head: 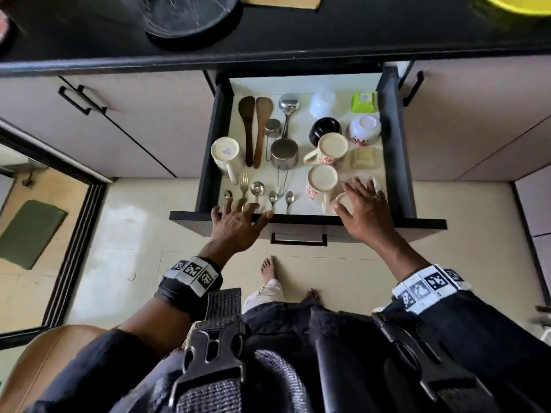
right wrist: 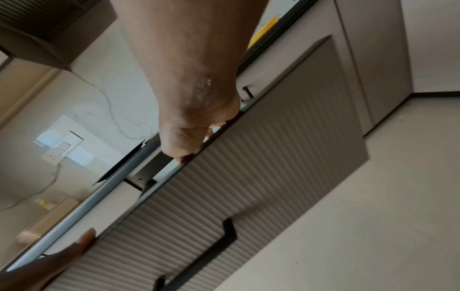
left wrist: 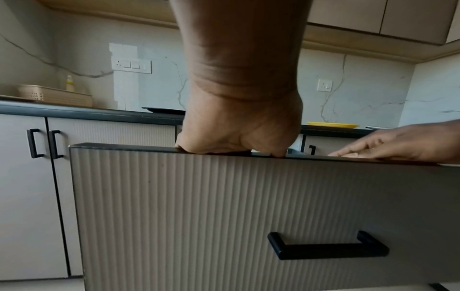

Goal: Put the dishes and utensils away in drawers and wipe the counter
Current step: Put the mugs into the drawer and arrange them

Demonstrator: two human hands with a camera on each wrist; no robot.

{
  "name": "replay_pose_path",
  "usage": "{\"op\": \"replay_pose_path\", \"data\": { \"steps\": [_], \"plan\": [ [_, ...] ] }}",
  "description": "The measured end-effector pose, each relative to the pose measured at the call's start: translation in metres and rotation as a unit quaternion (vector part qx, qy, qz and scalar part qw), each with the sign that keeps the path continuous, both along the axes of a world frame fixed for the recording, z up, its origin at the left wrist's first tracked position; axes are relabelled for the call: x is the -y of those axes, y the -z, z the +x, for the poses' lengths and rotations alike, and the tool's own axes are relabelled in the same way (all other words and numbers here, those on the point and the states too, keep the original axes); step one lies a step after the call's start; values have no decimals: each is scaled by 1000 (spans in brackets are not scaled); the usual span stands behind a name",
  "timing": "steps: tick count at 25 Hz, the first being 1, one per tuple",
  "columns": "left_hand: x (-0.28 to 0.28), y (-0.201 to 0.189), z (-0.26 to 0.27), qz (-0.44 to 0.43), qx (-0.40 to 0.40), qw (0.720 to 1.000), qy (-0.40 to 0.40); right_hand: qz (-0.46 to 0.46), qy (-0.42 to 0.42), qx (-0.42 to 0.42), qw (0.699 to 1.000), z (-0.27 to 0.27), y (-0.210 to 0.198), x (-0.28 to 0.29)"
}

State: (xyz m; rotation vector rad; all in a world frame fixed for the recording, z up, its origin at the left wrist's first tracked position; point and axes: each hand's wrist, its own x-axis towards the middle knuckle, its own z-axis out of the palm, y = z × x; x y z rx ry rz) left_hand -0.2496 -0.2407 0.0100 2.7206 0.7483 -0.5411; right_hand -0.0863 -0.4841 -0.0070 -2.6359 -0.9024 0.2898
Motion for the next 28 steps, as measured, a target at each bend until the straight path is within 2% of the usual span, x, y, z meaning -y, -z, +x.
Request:
{"op": "replay_pose_path", "data": {
  "steps": [6, 18, 28],
  "plan": [
    [7, 0, 6, 0, -10, 1000, -16, -55, 94, 87, 990, 7, 4, 34],
    [-9, -1, 36, -45, -21, 999, -6, -55, 89, 108, 989, 39, 7, 21],
    [-63, 8, 105, -58, 22, 997, 45, -38, 100, 153, 982, 111, 10, -21]
  ]
}}
